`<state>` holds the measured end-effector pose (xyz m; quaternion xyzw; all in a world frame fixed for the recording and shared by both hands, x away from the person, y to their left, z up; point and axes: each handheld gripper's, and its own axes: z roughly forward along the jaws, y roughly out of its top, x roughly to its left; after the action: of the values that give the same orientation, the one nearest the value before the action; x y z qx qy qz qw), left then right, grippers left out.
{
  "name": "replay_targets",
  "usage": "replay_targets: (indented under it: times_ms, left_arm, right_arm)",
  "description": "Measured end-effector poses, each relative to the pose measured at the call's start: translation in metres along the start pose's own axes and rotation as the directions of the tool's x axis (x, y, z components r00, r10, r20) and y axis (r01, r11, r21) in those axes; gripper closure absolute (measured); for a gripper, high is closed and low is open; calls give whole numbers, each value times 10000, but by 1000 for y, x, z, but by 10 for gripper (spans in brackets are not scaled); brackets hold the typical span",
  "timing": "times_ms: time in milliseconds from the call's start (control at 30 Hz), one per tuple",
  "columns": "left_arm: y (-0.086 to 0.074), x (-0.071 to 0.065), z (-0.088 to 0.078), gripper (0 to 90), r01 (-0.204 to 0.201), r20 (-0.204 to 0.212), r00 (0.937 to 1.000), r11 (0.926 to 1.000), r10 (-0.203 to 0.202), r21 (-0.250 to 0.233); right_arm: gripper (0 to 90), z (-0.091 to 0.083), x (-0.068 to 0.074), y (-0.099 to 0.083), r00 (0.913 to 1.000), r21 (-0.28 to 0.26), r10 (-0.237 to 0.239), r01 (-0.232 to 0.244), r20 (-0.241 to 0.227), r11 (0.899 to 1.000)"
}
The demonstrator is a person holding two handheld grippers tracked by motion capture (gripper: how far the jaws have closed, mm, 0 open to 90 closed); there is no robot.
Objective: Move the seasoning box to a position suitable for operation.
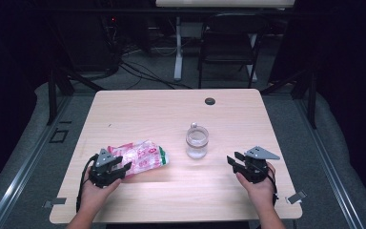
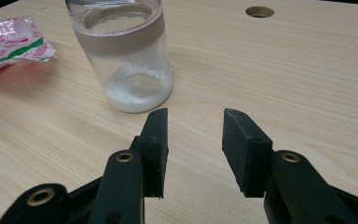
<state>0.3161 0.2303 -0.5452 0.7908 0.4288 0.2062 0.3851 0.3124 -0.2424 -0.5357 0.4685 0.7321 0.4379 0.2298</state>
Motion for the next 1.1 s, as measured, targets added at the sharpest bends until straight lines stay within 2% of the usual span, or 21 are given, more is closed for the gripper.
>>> replay_targets:
  times_ms: [133,200,267,400,467,533,567,600,633,733,767,867,967,1033,1100]
  left_arm:
    - [1,-2,-1,536,169,79,9998,9998,-168,-133]
    - [1,-3,-2,536,372,152,9992,9991,-369,-193]
    - [2,-4,-3,528,744,228,9970,9965,-736,-368]
    - [6,-7,-4,537,692,218,9974,9959,-681,-589]
    - [8,-8,-4,585,629,273,9977,9961,-613,-623]
    - [18,-13,-3,590,391,349,9987,9971,-368,-655]
    - [29,-19,-3,636,414,660,9971,9973,-374,-603]
    - [29,-19,-3,662,414,660,9971,9973,-374,-603]
    - [36,-23,-2,662,429,774,9963,9975,-385,-560]
    - [56,-32,5,761,719,1117,9916,9957,-651,-585]
    - [63,-35,8,822,628,1126,9921,9962,-558,-599]
    - [81,-47,16,840,698,1275,9900,9945,-595,-778]
    - [95,-58,25,871,466,1332,9904,9960,-362,-759]
    - [107,-67,34,900,325,1326,9909,9969,-227,-718]
    - [112,-70,38,900,295,1365,9904,9973,-201,-672]
  right_arm:
    - [607,0,3,0,9998,110,-208,208,-69,9997]
    - [608,1,7,1,9993,194,-328,331,-159,9993]
    - [628,4,11,2,9985,237,-488,494,-262,9985]
    - [659,8,18,6,9968,327,-692,705,-402,9970]
    - [664,8,21,8,9968,287,-694,705,-403,9971]
    - [691,6,27,16,9962,317,-843,850,-230,9959]
    - [744,4,33,28,9934,209,-1093,1101,-345,9937]
    - [744,4,33,28,9934,209,-1093,1101,-345,9937]
    - [758,4,36,33,9909,166,-1279,1287,-427,9915]
    - [791,9,43,46,9853,192,-1647,1658,-463,9860]
    - [814,16,44,51,9835,317,-1754,1769,-445,9837]
    - [830,23,44,54,9827,380,-1810,1824,-384,9825]
    - [857,28,42,57,9837,324,-1754,1767,-409,9837]
    - [878,33,37,61,9882,219,-1472,1481,-416,9887]
    - [884,33,36,62,9891,275,-1424,1435,-381,9893]
